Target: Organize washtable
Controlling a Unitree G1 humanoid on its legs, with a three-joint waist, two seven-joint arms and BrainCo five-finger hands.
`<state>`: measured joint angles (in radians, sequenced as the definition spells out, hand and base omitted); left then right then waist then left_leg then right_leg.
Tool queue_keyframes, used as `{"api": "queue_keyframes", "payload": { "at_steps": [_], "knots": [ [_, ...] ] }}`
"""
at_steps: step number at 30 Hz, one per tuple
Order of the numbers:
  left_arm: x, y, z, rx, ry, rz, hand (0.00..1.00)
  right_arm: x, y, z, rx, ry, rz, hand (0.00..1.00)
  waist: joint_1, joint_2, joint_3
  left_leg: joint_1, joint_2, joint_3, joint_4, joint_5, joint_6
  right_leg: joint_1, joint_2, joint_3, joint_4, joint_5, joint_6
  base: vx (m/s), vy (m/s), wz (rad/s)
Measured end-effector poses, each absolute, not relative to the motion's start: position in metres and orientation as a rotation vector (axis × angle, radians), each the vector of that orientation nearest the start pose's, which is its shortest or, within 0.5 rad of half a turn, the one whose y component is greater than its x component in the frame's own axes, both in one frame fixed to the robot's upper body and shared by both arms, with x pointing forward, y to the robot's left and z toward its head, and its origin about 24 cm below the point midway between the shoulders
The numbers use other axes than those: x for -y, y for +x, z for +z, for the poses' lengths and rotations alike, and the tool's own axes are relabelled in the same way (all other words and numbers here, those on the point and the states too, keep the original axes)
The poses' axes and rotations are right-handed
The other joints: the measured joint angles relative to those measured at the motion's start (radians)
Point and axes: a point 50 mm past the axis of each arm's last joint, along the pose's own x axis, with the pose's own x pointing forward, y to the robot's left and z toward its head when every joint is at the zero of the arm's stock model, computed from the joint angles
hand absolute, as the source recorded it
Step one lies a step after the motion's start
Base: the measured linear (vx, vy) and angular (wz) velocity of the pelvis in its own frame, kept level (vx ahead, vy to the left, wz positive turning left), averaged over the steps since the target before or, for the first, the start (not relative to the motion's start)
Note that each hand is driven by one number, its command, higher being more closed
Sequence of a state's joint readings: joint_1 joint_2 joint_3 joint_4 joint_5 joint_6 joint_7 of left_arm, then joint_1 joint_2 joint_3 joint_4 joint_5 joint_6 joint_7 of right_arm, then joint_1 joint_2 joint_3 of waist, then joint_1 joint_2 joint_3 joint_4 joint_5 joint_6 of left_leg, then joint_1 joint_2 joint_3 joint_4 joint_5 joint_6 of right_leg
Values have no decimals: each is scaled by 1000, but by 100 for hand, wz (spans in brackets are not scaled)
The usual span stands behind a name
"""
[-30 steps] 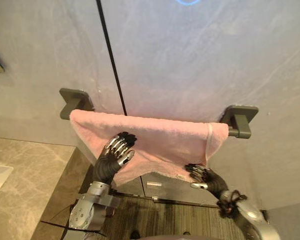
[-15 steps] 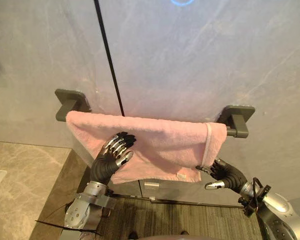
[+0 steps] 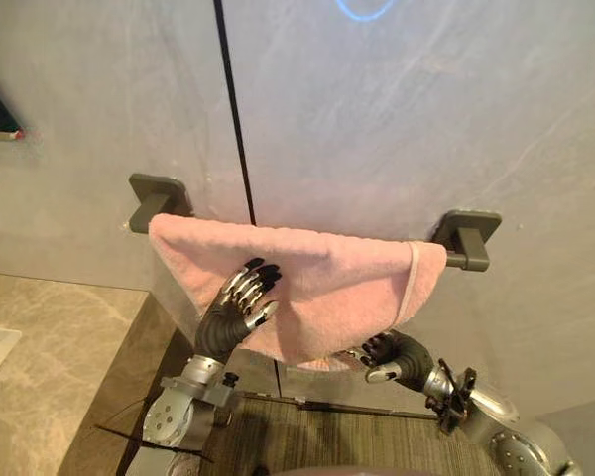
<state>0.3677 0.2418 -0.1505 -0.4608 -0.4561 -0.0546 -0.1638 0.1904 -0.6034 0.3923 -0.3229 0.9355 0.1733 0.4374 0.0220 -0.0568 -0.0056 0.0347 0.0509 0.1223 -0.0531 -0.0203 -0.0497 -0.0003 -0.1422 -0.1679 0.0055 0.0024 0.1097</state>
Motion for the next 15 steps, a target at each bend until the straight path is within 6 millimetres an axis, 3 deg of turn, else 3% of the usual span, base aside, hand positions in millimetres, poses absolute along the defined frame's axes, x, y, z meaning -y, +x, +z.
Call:
{"api": "queue_keyframes", "payload": {
  "at_steps": [4, 8, 13, 14, 15],
  "knots": [
    [-145, 180, 79, 126, -258, -318, 0, 116, 176, 35, -378, 563, 880, 0, 2, 0, -1, -3, -1, -9, -1, 2, -1, 0, -1, -9, 0, 0, 0, -23, -8, 7],
    [-138, 189, 79, 130, -234, -364, 0, 104, 172, 31, -492, 619, 971, 0, 24, -5, -5, -3, 0, -19, 0, 9, -3, 0, 0, -20, 0, 0, 0, 16, -12, 7],
    [-134, 191, 79, 121, -216, -399, 0, 105, 173, 33, -539, 611, 1006, 0, 34, -18, -12, -2, -1, -25, 0, 9, -3, 5, -1, -24, 0, 0, 0, -4, -4, 3],
    [-134, 193, 79, 122, -210, -404, 0, 109, 172, 32, -552, 596, 1001, 0, 44, -20, -13, -2, -1, -25, 0, 9, -3, 5, -1, -24, 0, 0, 0, -60, -15, 7],
    [-136, 197, 77, 115, -188, -411, 0, 166, 164, 39, -600, 446, 870, 0, 48, -27, -14, -3, -1, -33, -1, 9, -3, 8, -1, -30, -1, 0, 0, -57, -16, 7]
  ]
}}
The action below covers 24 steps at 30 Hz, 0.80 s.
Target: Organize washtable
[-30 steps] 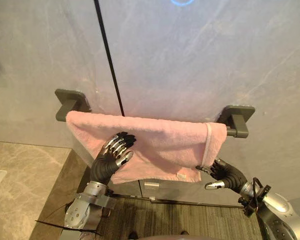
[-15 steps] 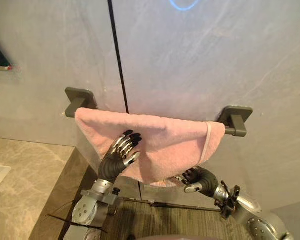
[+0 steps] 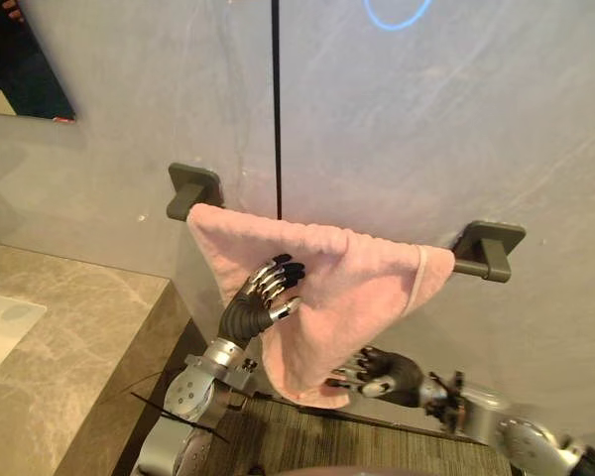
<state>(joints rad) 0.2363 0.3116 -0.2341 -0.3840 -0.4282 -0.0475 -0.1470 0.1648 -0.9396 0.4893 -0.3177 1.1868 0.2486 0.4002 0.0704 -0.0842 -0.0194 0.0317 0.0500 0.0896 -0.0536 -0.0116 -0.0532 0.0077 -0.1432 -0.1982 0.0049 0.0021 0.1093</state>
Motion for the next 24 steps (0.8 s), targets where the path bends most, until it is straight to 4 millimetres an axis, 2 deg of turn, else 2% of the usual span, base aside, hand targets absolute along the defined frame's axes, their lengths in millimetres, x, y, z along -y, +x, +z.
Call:
{"api": "queue_keyframes", "payload": {
  "at_steps": [2, 5, 7, 11, 14, 18, 20, 24],
  "knots": [
    [-137, 197, 77, 114, -180, -413, 0, 186, 159, 44, -605, 393, 818, 0, -4, 0, 1, -2, 1, 2, -1, 0, 0, 0, 1, 2, -1, -1, 0, -48, -14, 1],
    [-138, 197, 77, 114, -180, -414, 0, 202, 148, 40, -621, 412, 738, 0, -12, -6, 3, 3, 1, 8, -1, 0, 0, -3, 1, 7, -1, -1, -1, -11, -7, -6],
    [-143, 194, 75, 101, -176, -391, 0, 233, 130, 33, -674, 302, 638, 0, -15, -8, 3, 4, -1, 20, -1, -1, 0, -10, 0, 17, 3, -1, -1, 3, 7, -12],
    [-149, 194, 75, 102, -169, -386, 0, 263, 111, 10, -832, 108, 584, 0, -54, -14, 9, 14, 0, 40, -1, -3, 2, -14, 1, 38, 8, -1, -1, -20, -2, -15],
    [-148, 194, 75, 103, -177, -389, 0, 267, 109, 8, -857, 44, 609, 0, -59, -7, 8, 19, -1, 70, 0, -7, 5, -32, 1, 66, 18, 0, -1, -47, 7, -31],
    [-149, 195, 76, 104, -188, -390, 0, 260, 115, 13, -822, 48, 666, 0, -60, 3, 12, 25, -3, 102, 1, -8, 8, -50, 1, 99, 28, 6, -1, -42, 10, -25],
    [-149, 195, 76, 106, -190, -392, 0, 250, 121, 21, -774, 67, 710, 0, -61, 8, 14, 30, -4, 112, 1, -10, 10, -51, 2, 112, 28, 8, 1, -40, 10, -18],
    [-151, 196, 78, 110, -175, -395, 0, 225, 141, 46, -619, 210, 823, 0, -60, 14, 16, 31, -9, 142, 15, -23, 14, -67, -1, 146, 33, 14, 5, -36, 19, -22]
  ]
}}
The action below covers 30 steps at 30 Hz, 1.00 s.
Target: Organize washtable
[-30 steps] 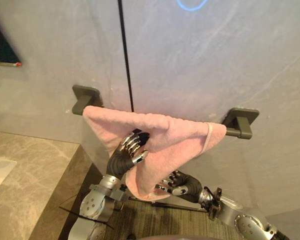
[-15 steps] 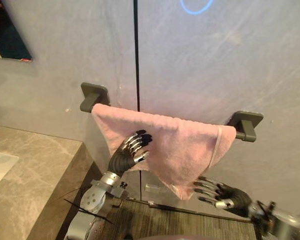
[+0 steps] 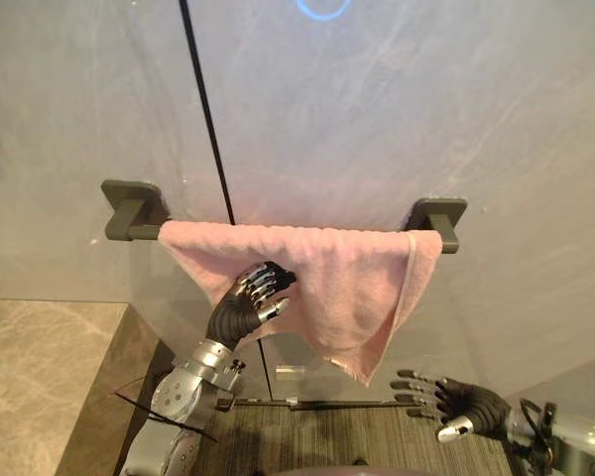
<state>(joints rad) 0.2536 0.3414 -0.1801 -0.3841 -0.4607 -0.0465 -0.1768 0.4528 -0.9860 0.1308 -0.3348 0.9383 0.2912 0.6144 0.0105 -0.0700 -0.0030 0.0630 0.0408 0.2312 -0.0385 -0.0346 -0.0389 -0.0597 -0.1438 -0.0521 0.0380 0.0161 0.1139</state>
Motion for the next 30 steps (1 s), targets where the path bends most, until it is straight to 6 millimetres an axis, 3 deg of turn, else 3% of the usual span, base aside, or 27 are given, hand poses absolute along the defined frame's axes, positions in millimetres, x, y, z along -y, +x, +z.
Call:
{"api": "queue_keyframes", "payload": {
  "at_steps": [5, 15, 18, 24, 28, 30],
  "knots": [
    [-154, 202, 84, 142, -156, -391, 0, 200, 150, 50, -551, 362, 904, 0, 4, -2, 12, -5, -8, 21, 34, -21, 9, -11, -9, 26, 14, 2, 3, -25, 23, -13],
    [-155, 206, 90, 172, -161, -382, 0, 154, 156, 51, -524, 444, 1104, 0, 12, 1, 27, -17, -15, 30, 58, -30, 14, -30, -17, 45, 32, 4, 6, -29, 0, -3],
    [-151, 208, 92, 188, -182, -382, 0, 137, 164, 50, -498, 446, 1160, 0, 31, 2, 28, -19, -15, 30, 58, -29, 15, -31, -17, 46, 34, 4, 6, -10, -1, -1],
    [-139, 208, 91, 195, -235, -400, 0, 97, 212, 62, -319, 316, 1203, 0, 63, 5, 28, -38, -16, 9, 67, -28, 15, -28, -20, 23, 30, 5, 7, -1, -7, 9],
    [-134, 207, 92, 205, -265, -399, 0, 75, 232, 75, -210, 327, 1185, 0, 67, 6, 28, -54, -16, -15, 73, -28, 16, -23, -24, -2, 22, 5, 7, 13, -8, 19],
    [-135, 207, 94, 218, -271, -391, 0, 73, 236, 73, -200, 341, 1154, 0, 81, 6, 28, -55, -16, -24, 73, -28, 16, -11, -25, -12, 9, 7, 7, 21, -4, 19]
  ]
}}
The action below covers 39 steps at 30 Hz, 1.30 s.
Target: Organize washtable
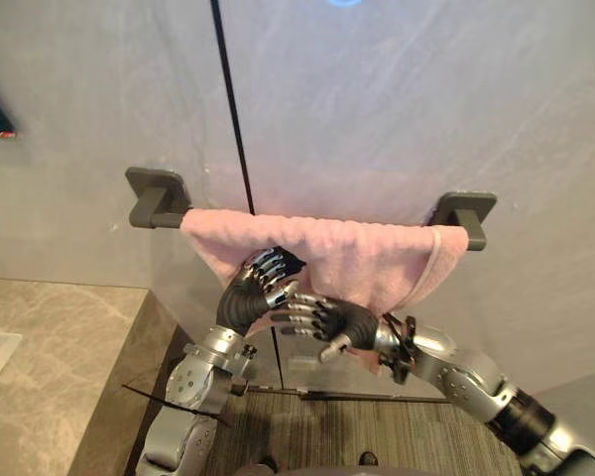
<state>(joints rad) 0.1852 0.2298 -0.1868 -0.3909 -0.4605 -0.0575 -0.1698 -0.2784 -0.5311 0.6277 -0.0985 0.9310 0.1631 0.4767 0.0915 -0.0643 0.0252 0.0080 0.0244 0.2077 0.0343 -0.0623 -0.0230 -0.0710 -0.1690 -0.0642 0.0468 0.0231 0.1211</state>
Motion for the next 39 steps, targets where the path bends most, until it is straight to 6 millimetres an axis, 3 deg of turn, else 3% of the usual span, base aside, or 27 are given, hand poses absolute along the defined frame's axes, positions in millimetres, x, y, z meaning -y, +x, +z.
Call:
{"api": "queue_keyframes", "payload": {
  "at_steps": [9, 17, 23, 34, 39],
  "knots": [
    [-135, 202, 94, 234, -289, -372, 0, 75, 249, 80, -119, 397, 1071, 0, -1, -1, 0, -37, -7, -61, -36, 25, 0, -3, -7, -64, -28, 1, -1, 17, -8, 20],
    [-139, 207, 94, 254, -242, -349, 0, 70, 247, 79, -114, 401, 1076, 0, -19, -4, 0, -30, -7, -70, -80, 48, -3, -6, -5, -74, -32, 2, -1, -16, -7, 4],
    [-142, 211, 94, 270, -223, -330, 0, 68, 245, 77, -118, 417, 1078, 0, -21, -5, 0, -19, -7, -67, -127, 80, -4, -21, -1, -70, -34, 10, -1, -39, -6, -2],
    [-146, 213, 88, 252, -215, -290, 0, 69, 239, 66, -161, 469, 1064, 0, -23, -6, -2, -10, -7, -63, -127, 82, -4, -12, 0, -70, -40, 13, -1, 0, 0, 0],
    [-166, 216, 79, 217, -174, -169, 0, 72, 240, 59, -173, 506, 1020, 0, -26, -6, -6, -9, -7, -60, -128, 86, -4, -8, 2, -70, -52, 22, -2, 0, 0, 0]
  ]
}}
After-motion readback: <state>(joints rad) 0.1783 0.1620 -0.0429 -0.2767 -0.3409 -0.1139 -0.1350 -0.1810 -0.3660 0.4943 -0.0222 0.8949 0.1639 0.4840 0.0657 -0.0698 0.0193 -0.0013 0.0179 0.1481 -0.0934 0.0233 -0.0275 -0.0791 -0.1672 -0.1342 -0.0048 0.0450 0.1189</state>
